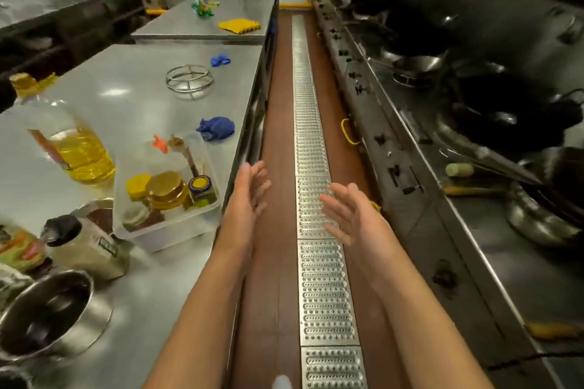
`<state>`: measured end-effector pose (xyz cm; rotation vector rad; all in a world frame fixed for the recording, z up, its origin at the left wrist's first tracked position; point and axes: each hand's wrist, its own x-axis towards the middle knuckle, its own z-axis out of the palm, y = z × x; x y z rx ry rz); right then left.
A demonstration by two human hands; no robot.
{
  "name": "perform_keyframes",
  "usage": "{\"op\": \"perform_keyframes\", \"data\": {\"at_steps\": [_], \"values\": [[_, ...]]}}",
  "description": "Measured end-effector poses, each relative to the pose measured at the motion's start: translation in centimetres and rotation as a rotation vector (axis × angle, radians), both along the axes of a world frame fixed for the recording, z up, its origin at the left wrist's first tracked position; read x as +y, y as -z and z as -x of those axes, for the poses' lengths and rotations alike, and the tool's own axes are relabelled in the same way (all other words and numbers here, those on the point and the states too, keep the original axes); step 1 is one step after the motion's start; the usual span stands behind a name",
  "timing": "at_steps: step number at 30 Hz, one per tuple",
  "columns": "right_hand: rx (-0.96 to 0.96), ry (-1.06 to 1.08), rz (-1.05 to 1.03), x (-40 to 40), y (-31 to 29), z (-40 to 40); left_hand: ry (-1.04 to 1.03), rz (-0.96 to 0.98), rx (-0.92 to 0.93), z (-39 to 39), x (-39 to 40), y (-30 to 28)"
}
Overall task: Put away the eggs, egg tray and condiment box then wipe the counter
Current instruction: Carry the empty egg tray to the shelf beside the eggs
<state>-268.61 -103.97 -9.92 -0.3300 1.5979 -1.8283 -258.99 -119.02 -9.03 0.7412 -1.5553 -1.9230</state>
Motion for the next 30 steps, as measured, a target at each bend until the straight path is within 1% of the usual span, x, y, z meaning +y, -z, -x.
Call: {"op": "perform_keyframes", "data": {"at_steps": [5, 8, 14, 18, 24, 30], "values": [[0.024, 0.063, -0.001, -4.2, -1.0, 4.7, 0.099, 0.034, 0.044, 6.4, -4.3, -0.8], [0.015, 0.087, -0.010, -6.9, -1.0, 8.3, 0.121, 0.000, 0.031, 9.3, -6.6, -0.3], [-0.010, 0.034, 0.024, -13.3, 0.3, 16.2, 0.033, -0.061, -0.001, 15.5, -13.0, 0.9], [-0.017, -0.045, 0.035, -18.9, 0.9, 23.1, -0.034, -0.021, 0.005, 20.5, -17.2, 0.1], [-0.008, -0.159, 0.094, -27.6, -0.7, 34.1, -0.212, 0.024, -0.019, 28.5, -24.0, -1.4], [-0.056, -0.282, 0.075, -33.5, 0.2, 39.3, -0.277, 0.020, -0.038, 34.1, -28.0, -0.2]]}}
